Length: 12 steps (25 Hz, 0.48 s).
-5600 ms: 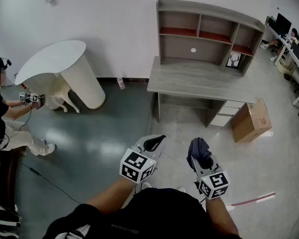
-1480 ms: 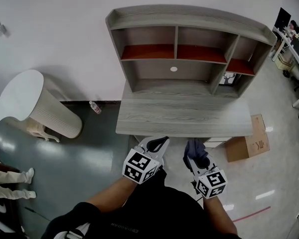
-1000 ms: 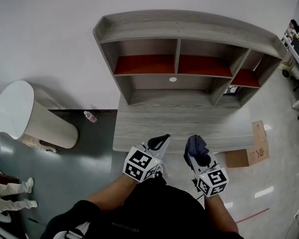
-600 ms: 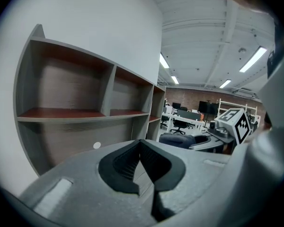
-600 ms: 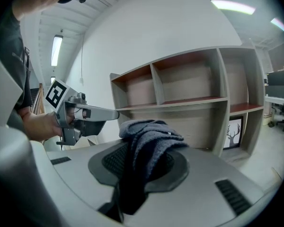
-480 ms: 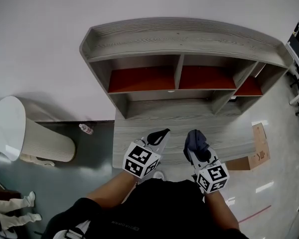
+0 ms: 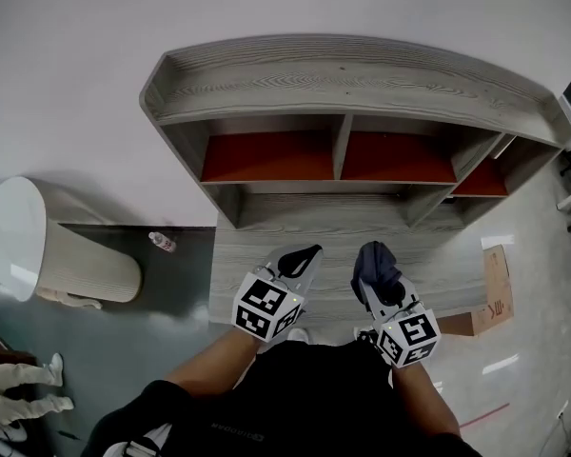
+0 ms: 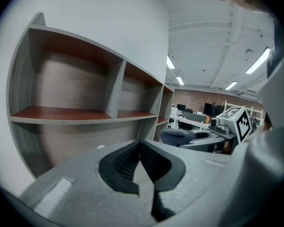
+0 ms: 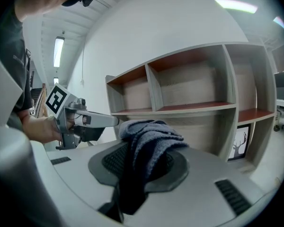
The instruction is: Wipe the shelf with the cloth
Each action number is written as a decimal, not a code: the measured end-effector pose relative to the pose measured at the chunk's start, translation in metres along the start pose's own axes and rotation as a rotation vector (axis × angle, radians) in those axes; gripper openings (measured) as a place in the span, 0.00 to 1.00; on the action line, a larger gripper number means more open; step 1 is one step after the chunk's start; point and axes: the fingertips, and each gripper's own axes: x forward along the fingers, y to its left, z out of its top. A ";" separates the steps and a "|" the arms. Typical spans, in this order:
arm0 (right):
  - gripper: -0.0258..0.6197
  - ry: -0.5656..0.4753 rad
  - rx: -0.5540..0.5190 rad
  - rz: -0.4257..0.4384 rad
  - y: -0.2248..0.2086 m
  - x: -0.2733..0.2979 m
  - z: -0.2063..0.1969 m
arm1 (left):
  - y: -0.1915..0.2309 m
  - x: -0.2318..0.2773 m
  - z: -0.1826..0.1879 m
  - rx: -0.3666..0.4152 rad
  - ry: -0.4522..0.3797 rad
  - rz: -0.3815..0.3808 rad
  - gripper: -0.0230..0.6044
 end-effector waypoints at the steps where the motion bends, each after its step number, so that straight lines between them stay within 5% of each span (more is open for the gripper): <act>1: 0.19 0.005 -0.003 0.016 -0.003 0.002 0.000 | 0.001 0.002 0.002 -0.006 -0.003 0.015 0.05; 12: 0.19 0.042 -0.058 0.168 -0.035 0.004 0.009 | -0.016 0.030 0.018 -0.038 -0.040 0.135 0.05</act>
